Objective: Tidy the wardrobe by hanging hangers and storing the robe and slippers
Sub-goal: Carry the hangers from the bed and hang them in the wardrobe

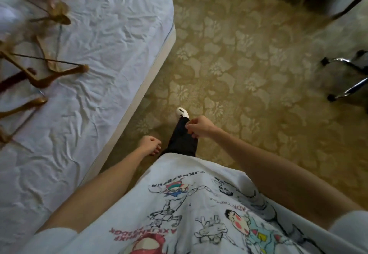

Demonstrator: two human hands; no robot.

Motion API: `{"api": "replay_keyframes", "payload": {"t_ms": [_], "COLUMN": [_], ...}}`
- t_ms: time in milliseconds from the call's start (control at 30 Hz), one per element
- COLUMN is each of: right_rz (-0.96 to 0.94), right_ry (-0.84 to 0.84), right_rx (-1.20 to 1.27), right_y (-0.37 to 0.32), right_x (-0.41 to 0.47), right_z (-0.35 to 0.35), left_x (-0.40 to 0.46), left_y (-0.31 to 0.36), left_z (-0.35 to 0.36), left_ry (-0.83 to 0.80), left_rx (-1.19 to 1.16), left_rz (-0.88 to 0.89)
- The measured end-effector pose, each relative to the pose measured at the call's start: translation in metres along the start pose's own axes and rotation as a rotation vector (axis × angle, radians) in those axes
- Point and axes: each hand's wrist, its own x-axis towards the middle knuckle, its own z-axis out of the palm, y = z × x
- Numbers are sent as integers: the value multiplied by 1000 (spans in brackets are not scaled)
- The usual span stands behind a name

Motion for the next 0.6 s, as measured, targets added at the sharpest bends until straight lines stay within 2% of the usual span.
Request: {"api": "replay_keyframes", "payload": {"t_ms": [233, 467, 600], "right_rz": [-45, -17, 48], "right_ry": [-117, -32, -30], "right_rx": [-314, -457, -531], "right_y": [-108, -184, -224], "right_x": [121, 229, 297], "right_z": [-122, -273, -336], "left_x": [99, 152, 189], "left_y": [120, 281, 344], "left_z": [-52, -121, -154], "left_ry": [56, 116, 154], "left_rx": [-132, -208, -333], "left_rz": [-85, 58, 46]}}
